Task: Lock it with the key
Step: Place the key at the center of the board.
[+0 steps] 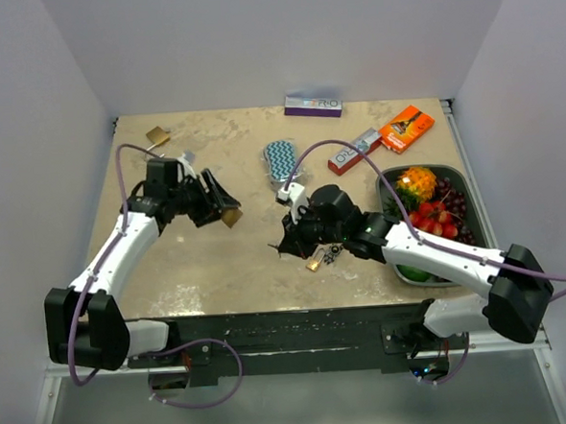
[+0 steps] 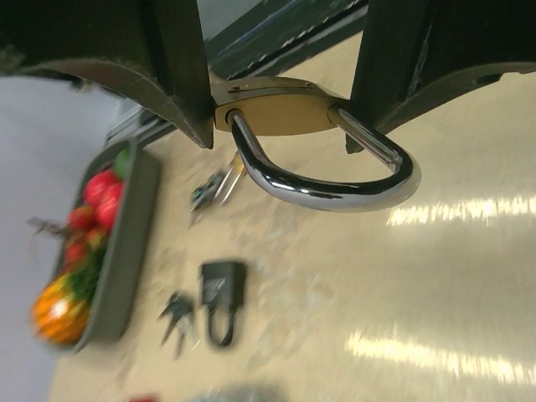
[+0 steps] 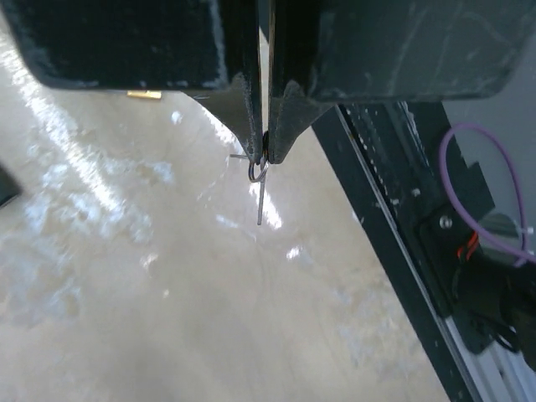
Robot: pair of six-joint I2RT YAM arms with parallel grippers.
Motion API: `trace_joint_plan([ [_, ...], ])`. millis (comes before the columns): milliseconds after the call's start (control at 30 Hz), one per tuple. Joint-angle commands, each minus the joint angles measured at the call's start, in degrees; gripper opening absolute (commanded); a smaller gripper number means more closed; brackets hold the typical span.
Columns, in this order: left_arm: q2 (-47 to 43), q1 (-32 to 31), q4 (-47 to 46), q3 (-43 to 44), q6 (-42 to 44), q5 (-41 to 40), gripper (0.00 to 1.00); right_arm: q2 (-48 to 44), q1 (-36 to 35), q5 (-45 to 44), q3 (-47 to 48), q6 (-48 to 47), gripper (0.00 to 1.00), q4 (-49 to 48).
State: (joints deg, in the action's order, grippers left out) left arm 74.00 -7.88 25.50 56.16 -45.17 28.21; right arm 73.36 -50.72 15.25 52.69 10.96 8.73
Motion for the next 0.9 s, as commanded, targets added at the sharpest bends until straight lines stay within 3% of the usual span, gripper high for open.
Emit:
trace_joint_plan([
  [0, -1.57, -5.29, 7.38, -5.08, 12.20, -2.36, 0.00, 2.39, 0.44, 5.23, -0.39, 2.40, 0.00, -0.21],
  [200, 0.35, -13.55, 7.81, -7.65, 14.23, -8.24, 0.00, 12.65, 2.98, 11.99, 1.54, 4.24, 0.00, 0.49],
  [300, 3.68, -15.14, 8.16, -7.82, 13.35, -7.21, 0.00, 17.14, 5.44, 16.92, 1.54, 7.30, 0.00, -0.90],
  [867, 15.03, -21.74, 7.99, -4.04, 9.66, -15.37, 0.00, 27.97, 8.88, 20.00, 2.95, 14.61, 0.00, -4.60],
])
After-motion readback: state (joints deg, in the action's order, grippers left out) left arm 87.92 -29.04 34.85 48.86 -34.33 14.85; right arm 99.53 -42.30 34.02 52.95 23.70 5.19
